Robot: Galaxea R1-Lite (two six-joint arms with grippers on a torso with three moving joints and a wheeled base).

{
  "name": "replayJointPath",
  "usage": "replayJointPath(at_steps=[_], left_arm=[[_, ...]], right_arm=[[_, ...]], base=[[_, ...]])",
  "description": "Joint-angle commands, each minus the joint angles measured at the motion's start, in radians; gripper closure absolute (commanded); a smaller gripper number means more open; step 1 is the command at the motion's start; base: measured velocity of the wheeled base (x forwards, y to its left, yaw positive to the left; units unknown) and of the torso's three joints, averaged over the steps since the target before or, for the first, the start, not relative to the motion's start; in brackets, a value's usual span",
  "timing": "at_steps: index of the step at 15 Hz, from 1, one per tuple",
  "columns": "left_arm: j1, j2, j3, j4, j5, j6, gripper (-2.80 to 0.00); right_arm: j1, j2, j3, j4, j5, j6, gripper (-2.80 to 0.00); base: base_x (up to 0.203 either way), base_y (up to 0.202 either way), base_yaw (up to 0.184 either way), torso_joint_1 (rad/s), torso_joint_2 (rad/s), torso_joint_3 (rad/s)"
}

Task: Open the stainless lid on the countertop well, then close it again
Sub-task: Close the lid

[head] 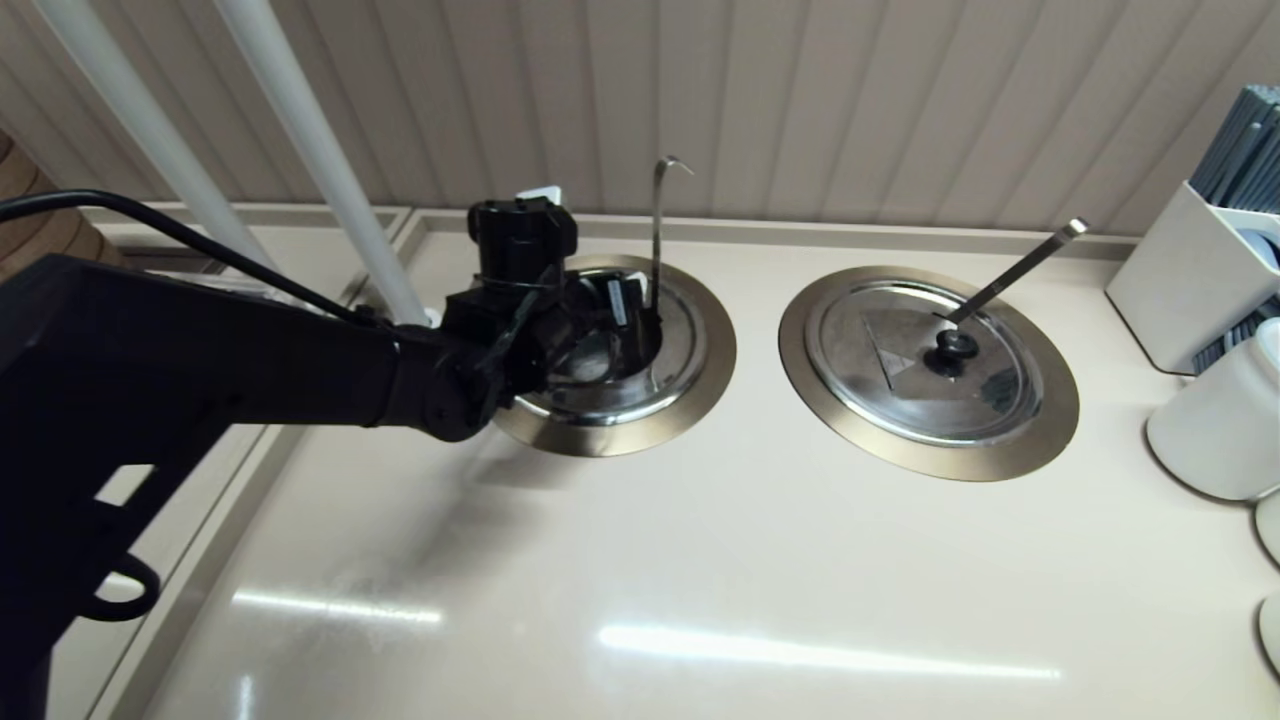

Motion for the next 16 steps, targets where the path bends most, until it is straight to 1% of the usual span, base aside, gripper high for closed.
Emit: replayJointPath(at_steps=[1, 3, 5, 6, 8, 10, 13, 16], left_arm=[[0.025, -0.114, 0.06, -0.003, 0.006, -0.036, -2.8], [0.069, -0.186, 0.135, -0.003, 0.009, -0.076, -2.8], [0.14, -0.248, 0.207, -0.003, 0.005, -0.169, -2.8], [0.172, -0.248, 0.226, -0.003, 0.0, -0.198, -2.8], [0.198, -0.237, 0.25, -0.002, -0.008, -0.28, -2.8], [0.217, -0.21, 0.249, -0.003, -0.03, -0.292, -2.8], [0.223, -0.167, 0.245, -0.003, -0.051, -0.295, -2.8], [0.225, -0.129, 0.235, -0.013, -0.055, -0.296, -2.8]], right_arm=[[0.0, 0.0, 0.005, -0.001, 0.0, 0.0, 0.0], [0.0, 0.0, 0.005, -0.001, 0.0, 0.0, 0.0], [0.0, 0.0, 0.005, -0.001, 0.0, 0.0, 0.0], [0.0, 0.0, 0.005, -0.001, 0.0, 0.0, 0.0], [0.0, 0.0, 0.005, -0.001, 0.0, 0.0, 0.0], [0.0, 0.0, 0.005, -0.001, 0.0, 0.0, 0.0], [0.0, 0.0, 0.005, -0.001, 0.0, 0.0, 0.0], [0.0, 0.0, 0.005, -0.001, 0.0, 0.0, 0.0]], base=[[0.0, 0.0, 0.0, 0.0, 0.0, 0.0], [0.0, 0.0, 0.0, 0.0, 0.0, 0.0], [0.0, 0.0, 0.0, 0.0, 0.0, 0.0], [0.0, 0.0, 0.0, 0.0, 0.0, 0.0], [0.0, 0.0, 0.0, 0.0, 0.0, 0.0], [0.0, 0.0, 0.0, 0.0, 0.0, 0.0], [0.0, 0.0, 0.0, 0.0, 0.0, 0.0], [0.0, 0.0, 0.0, 0.0, 0.0, 0.0]])
